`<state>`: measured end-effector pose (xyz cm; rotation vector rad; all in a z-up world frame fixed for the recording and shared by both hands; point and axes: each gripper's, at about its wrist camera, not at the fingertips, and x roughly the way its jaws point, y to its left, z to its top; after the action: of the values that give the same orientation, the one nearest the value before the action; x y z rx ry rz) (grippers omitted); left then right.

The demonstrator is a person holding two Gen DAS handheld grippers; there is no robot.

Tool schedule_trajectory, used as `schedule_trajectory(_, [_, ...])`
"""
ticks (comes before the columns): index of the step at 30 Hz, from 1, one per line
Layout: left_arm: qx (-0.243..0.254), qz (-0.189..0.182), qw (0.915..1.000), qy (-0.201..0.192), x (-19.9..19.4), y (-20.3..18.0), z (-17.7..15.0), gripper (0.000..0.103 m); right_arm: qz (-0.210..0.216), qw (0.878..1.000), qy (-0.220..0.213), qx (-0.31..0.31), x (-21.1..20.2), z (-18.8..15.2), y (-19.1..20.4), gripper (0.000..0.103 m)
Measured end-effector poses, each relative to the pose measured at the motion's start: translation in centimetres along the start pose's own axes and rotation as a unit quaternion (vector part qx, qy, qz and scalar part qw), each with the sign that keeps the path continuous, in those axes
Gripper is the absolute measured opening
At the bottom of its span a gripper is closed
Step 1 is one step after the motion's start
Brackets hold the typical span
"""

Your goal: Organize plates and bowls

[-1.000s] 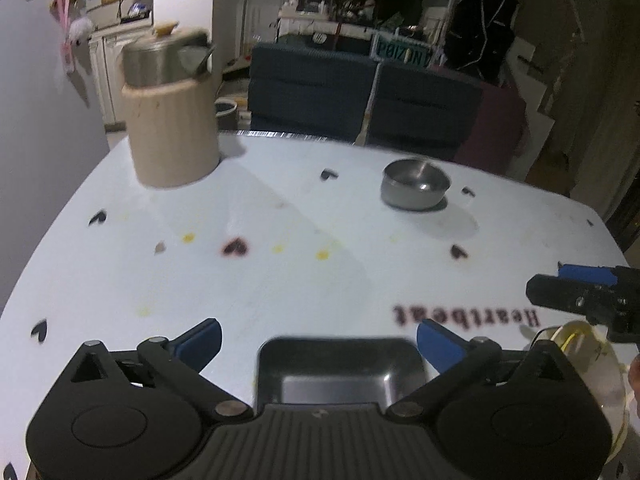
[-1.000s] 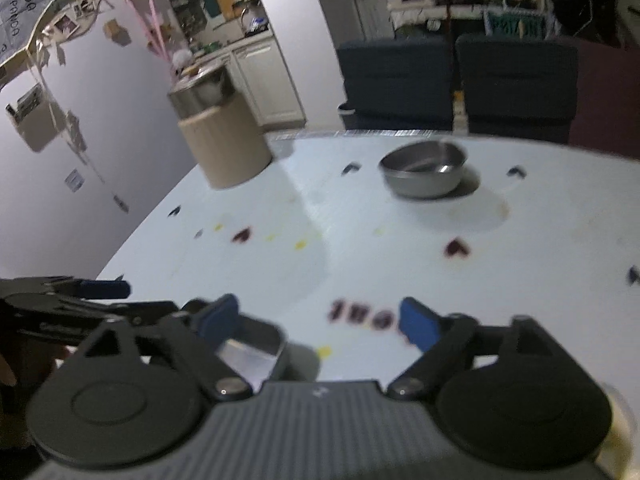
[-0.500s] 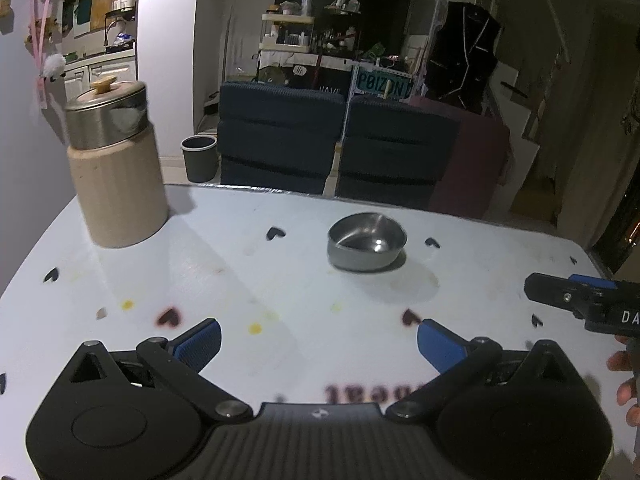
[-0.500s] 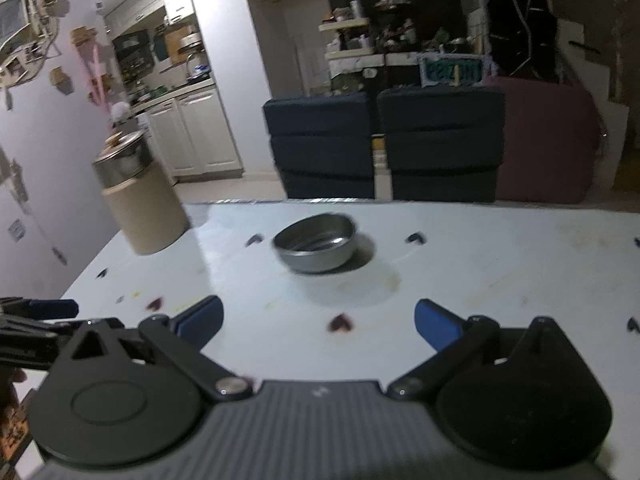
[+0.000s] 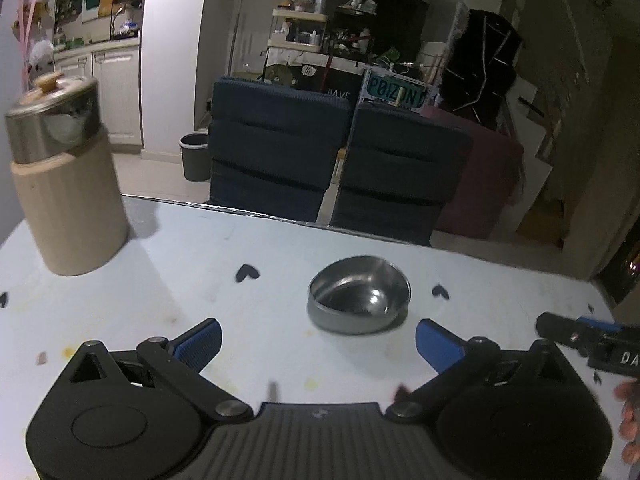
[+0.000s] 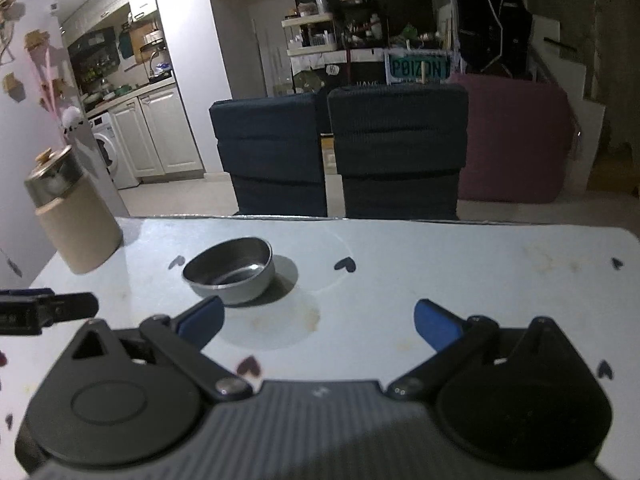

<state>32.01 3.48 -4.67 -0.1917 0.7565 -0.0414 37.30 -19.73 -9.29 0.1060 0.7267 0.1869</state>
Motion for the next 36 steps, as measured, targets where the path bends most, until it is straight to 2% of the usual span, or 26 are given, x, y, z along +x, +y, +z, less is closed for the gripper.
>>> schedule_trajectory(3, [-0.015,-0.008,0.9998,0.009,2.2,-0.1,0.7,0.089,0.011,1.000,0.003,0.022,1.9,0.9,-0.5,0.092])
schedule_trajectory(5, [-0.031,-0.012,0.9993,0.017,3.7,0.0,1.0,0.084,0.031,0.999,0.010,0.032,3.4,1.3,-0.6,0.080])
schedule_trajectory(8, [-0.062,-0.018,0.9975,0.028,5.9,0.7,1.1,0.073,0.042,0.998,0.020,0.044,5.7,1.7,-0.2,0.069])
schedule_trajectory(11, [-0.084,-0.015,0.9956,0.039,7.9,1.7,0.9,0.062,0.055,0.997,0.028,0.051,7.7,2.0,0.5,0.061])
schedule_trajectory(17, [-0.128,-0.017,0.9904,0.048,10.6,3.9,0.6,0.054,0.059,0.996,0.026,0.066,10.5,2.5,1.8,0.060])
schedule_trajectory(21, [-0.136,-0.022,0.9892,0.049,11.3,4.5,0.7,0.047,0.053,0.996,0.034,0.058,12.3,2.6,2.6,0.058])
schedule_trajectory(26, [-0.144,-0.044,0.9873,0.049,12.0,4.7,0.9,0.040,0.049,0.996,0.047,0.051,14.1,2.4,3.3,0.039])
schedule_trajectory(30, [-0.144,-0.049,0.9869,0.055,12.6,4.3,0.7,0.030,0.047,0.997,0.049,0.046,14.5,2.4,3.9,0.033])
schedule_trajectory(32, [-0.144,-0.051,0.9868,0.056,12.8,4.2,0.6,0.028,0.045,0.997,0.052,0.041,14.8,2.5,4.1,0.027])
schedule_trajectory(36, [-0.134,-0.045,0.9886,0.050,12.4,3.8,0.6,0.013,0.044,0.997,0.055,0.036,15.4,2.5,4.4,0.018])
